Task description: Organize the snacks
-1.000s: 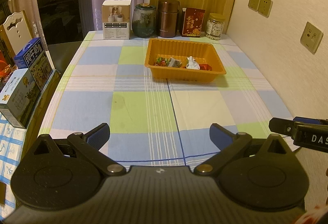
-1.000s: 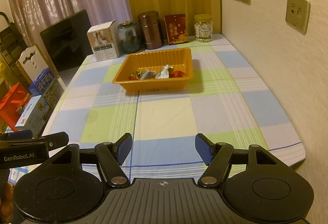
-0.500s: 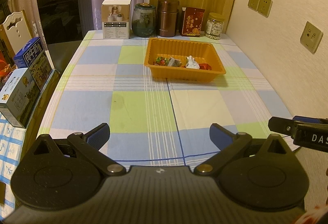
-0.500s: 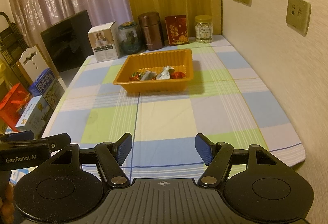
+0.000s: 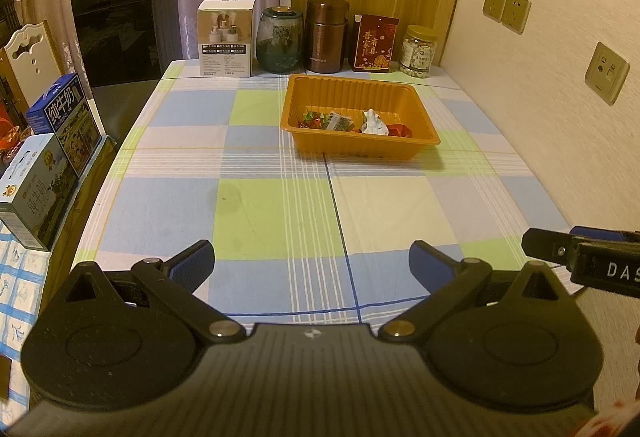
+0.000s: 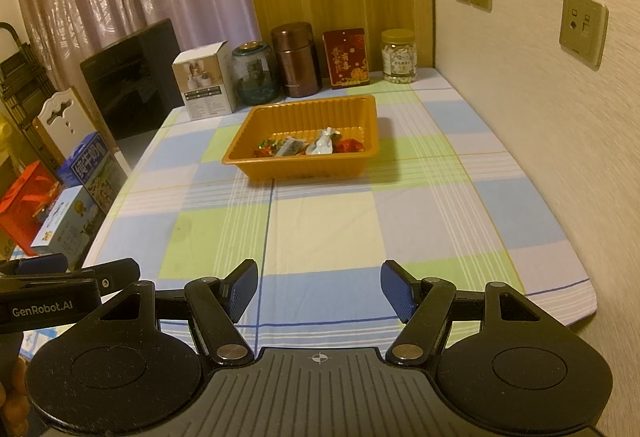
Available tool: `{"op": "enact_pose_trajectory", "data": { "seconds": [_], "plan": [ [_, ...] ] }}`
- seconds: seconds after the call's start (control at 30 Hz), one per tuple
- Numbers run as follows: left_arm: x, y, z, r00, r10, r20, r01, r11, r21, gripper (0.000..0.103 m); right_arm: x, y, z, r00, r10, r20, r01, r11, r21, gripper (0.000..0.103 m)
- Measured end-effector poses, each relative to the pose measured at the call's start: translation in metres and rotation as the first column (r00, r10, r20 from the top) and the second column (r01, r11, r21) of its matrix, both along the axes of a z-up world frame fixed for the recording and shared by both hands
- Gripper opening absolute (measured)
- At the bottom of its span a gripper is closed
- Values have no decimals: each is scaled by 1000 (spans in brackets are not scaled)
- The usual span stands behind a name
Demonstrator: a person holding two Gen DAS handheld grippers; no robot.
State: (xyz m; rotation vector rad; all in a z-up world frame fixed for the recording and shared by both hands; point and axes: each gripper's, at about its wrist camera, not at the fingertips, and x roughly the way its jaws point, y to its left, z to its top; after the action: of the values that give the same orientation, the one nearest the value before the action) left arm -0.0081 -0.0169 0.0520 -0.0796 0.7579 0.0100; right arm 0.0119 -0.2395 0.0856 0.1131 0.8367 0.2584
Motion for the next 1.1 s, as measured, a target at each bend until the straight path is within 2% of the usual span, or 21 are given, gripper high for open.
{"op": "enact_pose_trajectory", "data": {
  "seconds": [1.1],
  "plan": [
    [2,-1,2,1000,-5,1,5,1000,1,103,0,1,2,1000,-1,2,1,1000,1,68]
  ]
}}
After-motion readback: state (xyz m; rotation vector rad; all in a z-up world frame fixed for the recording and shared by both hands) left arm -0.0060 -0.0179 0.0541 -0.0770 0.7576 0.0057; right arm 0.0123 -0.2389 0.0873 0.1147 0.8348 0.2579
